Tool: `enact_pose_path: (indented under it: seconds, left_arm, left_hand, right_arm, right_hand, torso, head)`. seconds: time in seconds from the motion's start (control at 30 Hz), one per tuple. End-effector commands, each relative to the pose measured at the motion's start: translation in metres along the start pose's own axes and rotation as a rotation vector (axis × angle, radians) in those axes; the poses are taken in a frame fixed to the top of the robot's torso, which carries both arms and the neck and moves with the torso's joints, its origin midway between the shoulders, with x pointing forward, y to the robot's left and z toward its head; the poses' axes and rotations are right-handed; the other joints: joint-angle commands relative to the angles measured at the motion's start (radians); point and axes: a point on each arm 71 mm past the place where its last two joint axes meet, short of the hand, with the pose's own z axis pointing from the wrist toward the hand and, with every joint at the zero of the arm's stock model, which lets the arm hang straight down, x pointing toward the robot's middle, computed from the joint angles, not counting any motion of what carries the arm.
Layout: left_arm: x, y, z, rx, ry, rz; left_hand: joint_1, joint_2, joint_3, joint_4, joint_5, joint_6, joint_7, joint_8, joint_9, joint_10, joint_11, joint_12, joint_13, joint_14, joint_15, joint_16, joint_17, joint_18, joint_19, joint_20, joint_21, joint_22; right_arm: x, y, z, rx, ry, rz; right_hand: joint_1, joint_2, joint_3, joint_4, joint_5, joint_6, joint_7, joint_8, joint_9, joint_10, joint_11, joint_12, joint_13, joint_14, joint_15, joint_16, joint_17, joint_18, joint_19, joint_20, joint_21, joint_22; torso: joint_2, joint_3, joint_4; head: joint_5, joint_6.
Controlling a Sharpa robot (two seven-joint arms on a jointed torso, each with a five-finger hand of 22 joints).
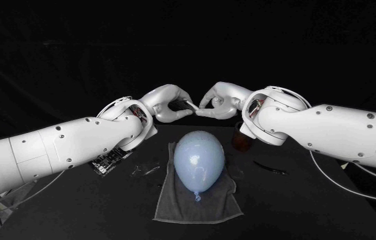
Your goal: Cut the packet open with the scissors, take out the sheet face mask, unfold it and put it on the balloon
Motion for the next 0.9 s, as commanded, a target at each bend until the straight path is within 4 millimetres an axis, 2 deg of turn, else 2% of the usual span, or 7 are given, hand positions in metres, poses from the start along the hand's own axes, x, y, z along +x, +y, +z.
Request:
enact_pose_path:
  seconds: [0.03, 0.27, 0.47, 0.63, 0.77, 0.9]
  left_arm:
    - [0.000, -0.003, 0.002, 0.008, 0.007, -0.001]
    - [0.001, -0.005, 0.002, 0.011, 0.008, -0.006]
    - [0.001, -0.007, 0.002, 0.016, 0.010, -0.010]
    - [0.001, -0.008, 0.002, 0.018, 0.010, -0.011]
    - [0.001, -0.008, 0.002, 0.017, 0.010, -0.011]
    - [0.001, -0.007, 0.002, 0.016, 0.010, -0.011]
  left_hand:
    - [0.006, -0.001, 0.009, -0.002, 0.004, 0.007, -0.003, 0.006, 0.049, 0.009, -0.001, -0.005, 0.001, 0.009, -0.001, -0.008, 0.000, 0.006, 0.004, 0.001, -0.004, -0.001]
    - [0.006, -0.001, 0.009, -0.002, 0.004, 0.007, -0.003, 0.006, 0.049, 0.009, -0.001, -0.005, 0.001, 0.009, -0.001, -0.008, 0.000, 0.006, 0.004, 0.001, -0.004, -0.001]
    - [0.006, -0.001, 0.010, -0.002, 0.004, 0.007, -0.003, 0.006, 0.050, 0.009, -0.001, -0.005, 0.001, 0.009, -0.001, -0.008, 0.000, 0.006, 0.005, 0.001, -0.004, -0.001]
    - [0.006, -0.001, 0.010, -0.002, 0.004, 0.007, -0.003, 0.006, 0.050, 0.009, -0.001, -0.005, 0.001, 0.009, -0.001, -0.008, 0.000, 0.006, 0.005, 0.001, -0.004, -0.001]
    - [0.006, -0.001, 0.010, -0.002, 0.004, 0.007, -0.003, 0.006, 0.050, 0.009, -0.001, -0.005, 0.001, 0.009, -0.001, -0.008, 0.000, 0.006, 0.005, 0.001, -0.004, -0.001]
    - [0.005, -0.001, 0.012, -0.002, 0.004, 0.007, -0.004, 0.007, 0.050, 0.010, -0.001, -0.005, 0.001, 0.010, -0.001, -0.008, 0.000, 0.006, 0.005, 0.001, -0.004, -0.001]
  right_arm:
    - [-0.002, 0.002, 0.001, -0.018, -0.024, -0.008]
    - [-0.004, 0.000, 0.006, 0.000, -0.045, -0.021]
    - [-0.004, -0.001, 0.010, 0.012, -0.048, -0.032]
    - [-0.003, 0.001, 0.011, 0.012, -0.035, -0.046]
    - [-0.001, 0.003, 0.011, 0.007, -0.018, -0.058]
    - [0.001, 0.006, 0.011, 0.001, -0.005, -0.073]
  right_hand:
    - [0.000, -0.012, -0.011, 0.003, -0.004, -0.008, 0.001, -0.006, -0.001, 0.008, 0.007, -0.007, 0.070, 0.080, 0.010, 0.002, 0.136, 0.004, -0.008, 0.001, -0.007, -0.005]
    - [0.004, -0.016, -0.021, 0.005, -0.004, -0.012, 0.003, -0.009, -0.002, 0.004, 0.008, -0.015, 0.065, 0.079, 0.011, 0.001, 0.130, 0.005, -0.011, 0.002, -0.011, -0.009]
    - [0.026, 0.003, -0.023, 0.005, -0.004, -0.003, 0.001, -0.007, 0.001, 0.005, 0.007, -0.012, 0.069, 0.080, 0.011, 0.002, 0.134, 0.005, -0.008, 0.003, -0.009, -0.004]
    - [0.076, 0.037, -0.004, -0.014, -0.004, 0.015, -0.008, 0.001, 0.006, 0.008, -0.001, -0.007, 0.073, 0.082, 0.005, 0.004, 0.143, 0.004, -0.002, 0.001, -0.003, 0.005]
    - [0.099, 0.045, 0.004, -0.027, -0.004, 0.023, -0.012, 0.004, 0.008, 0.011, -0.004, -0.001, 0.078, 0.084, 0.002, 0.006, 0.151, 0.003, 0.001, -0.002, -0.001, 0.009]
    - [0.104, 0.042, 0.004, -0.032, -0.004, 0.025, -0.013, 0.005, 0.009, 0.012, -0.005, 0.000, 0.079, 0.084, 0.001, 0.007, 0.154, 0.003, 0.000, -0.003, -0.002, 0.009]
  torso:
    - [0.000, 0.0007, -0.0001]
    - [0.000, -0.0006, 0.0009]
    - [0.000, -0.0016, 0.0018]
    - [0.000, -0.0017, 0.0008]
    - [0.000, -0.0019, 0.0012]
    - [0.000, -0.0011, 0.0010]
  head:
    - [-0.002, 0.000]
    - [-0.005, -0.001]
    - [-0.008, -0.001]
    - [-0.009, 0.000]
    - [-0.009, 0.000]
    - [-0.009, 0.000]
